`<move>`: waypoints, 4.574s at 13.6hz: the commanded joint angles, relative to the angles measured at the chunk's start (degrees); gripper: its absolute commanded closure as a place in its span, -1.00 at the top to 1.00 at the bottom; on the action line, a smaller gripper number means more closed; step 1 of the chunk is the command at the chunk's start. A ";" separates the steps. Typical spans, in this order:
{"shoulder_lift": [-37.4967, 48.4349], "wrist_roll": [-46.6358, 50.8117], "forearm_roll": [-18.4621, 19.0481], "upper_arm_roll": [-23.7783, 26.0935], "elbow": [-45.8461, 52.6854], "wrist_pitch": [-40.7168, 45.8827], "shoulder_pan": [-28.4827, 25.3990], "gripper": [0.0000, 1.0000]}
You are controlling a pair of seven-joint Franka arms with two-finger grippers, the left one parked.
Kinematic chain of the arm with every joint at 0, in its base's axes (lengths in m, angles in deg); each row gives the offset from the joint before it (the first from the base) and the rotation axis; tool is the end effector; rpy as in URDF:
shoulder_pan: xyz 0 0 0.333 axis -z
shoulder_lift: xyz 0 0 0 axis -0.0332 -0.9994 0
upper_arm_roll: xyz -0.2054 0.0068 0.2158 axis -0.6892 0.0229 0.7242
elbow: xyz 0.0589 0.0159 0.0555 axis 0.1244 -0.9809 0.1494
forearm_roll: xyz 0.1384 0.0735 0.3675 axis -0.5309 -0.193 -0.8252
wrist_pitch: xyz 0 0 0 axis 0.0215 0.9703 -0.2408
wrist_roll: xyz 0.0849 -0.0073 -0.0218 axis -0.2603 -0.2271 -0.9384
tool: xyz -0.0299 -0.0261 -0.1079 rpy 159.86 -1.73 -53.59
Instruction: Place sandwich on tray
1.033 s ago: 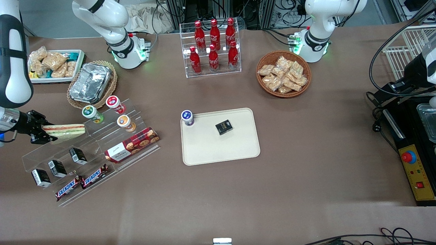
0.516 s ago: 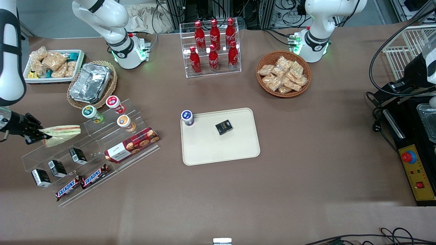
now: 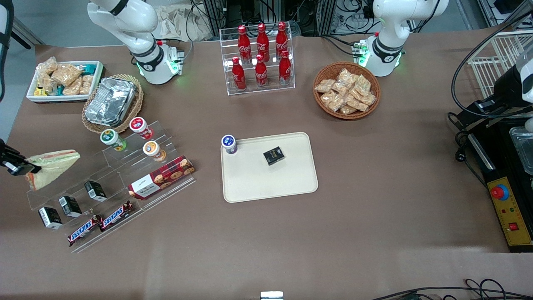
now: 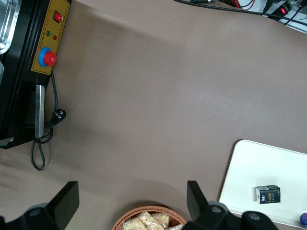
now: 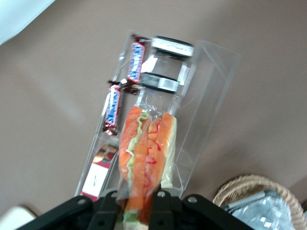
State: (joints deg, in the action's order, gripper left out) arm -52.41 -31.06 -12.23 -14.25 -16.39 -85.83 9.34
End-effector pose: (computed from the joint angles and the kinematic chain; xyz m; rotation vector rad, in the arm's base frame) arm 0.6024 -0.1340 0.5045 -2.9756 0.8871 -0.0313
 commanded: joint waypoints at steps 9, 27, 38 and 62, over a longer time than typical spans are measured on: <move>-1.39 -23.52 9.19 -0.11 2.12 -0.71 -23.17 -0.71; -11.66 -44.80 3.39 -0.11 -0.69 -14.78 -47.08 -0.72; -26.78 -43.65 16.57 -0.81 0.54 -34.19 -57.47 -0.71; -4.21 -16.49 3.65 -18.56 3.35 3.66 -49.84 0.94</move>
State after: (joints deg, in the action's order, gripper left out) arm -59.83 -48.06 -8.57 -31.92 -11.43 -84.63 -41.32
